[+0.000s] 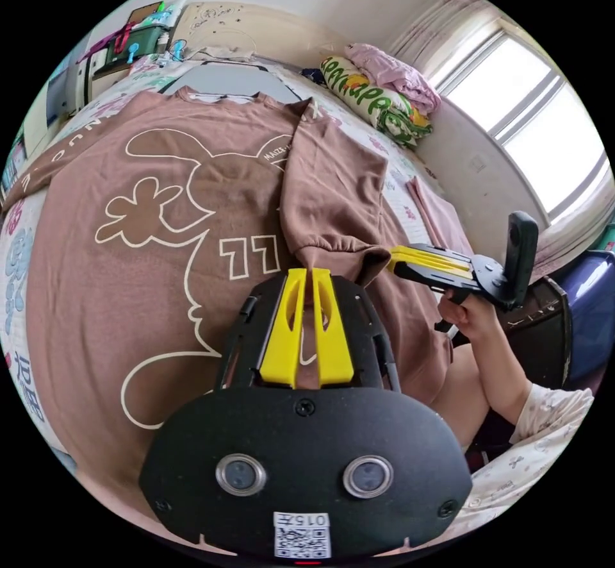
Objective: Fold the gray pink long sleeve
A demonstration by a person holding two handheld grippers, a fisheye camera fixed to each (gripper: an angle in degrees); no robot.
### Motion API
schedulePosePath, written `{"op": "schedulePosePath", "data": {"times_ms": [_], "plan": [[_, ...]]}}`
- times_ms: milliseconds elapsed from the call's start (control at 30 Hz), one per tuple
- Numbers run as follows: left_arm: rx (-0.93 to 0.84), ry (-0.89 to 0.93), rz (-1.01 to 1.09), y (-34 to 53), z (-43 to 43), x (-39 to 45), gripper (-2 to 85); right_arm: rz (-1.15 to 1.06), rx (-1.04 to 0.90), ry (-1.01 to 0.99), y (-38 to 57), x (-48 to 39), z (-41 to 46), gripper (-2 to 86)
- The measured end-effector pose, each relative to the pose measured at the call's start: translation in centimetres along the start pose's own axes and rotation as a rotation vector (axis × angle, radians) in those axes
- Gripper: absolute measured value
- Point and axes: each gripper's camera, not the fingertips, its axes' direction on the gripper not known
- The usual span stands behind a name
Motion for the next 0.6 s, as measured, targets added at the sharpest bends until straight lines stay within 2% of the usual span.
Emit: {"op": "schedulePosePath", "data": {"times_ms": [133, 333, 600], "plan": [[0.101, 0.059, 0.024, 1.5, -5.5, -0.2, 0.1, -0.083, 0.074, -0.013, 1.8, -0.3, -3.8, -0.4], [0.135, 0.055, 0.102, 8.0, -15.2, -0.6, -0.2, -0.231, 0.128, -0.249, 3.8, -1.8, -9.0, -0.5], [0.069, 0.032, 0.052, 15.2, -12.6, -4.0, -0.3, -0.322, -0.026, -0.278, 2.6, -1.4, -9.3, -0.6]]}}
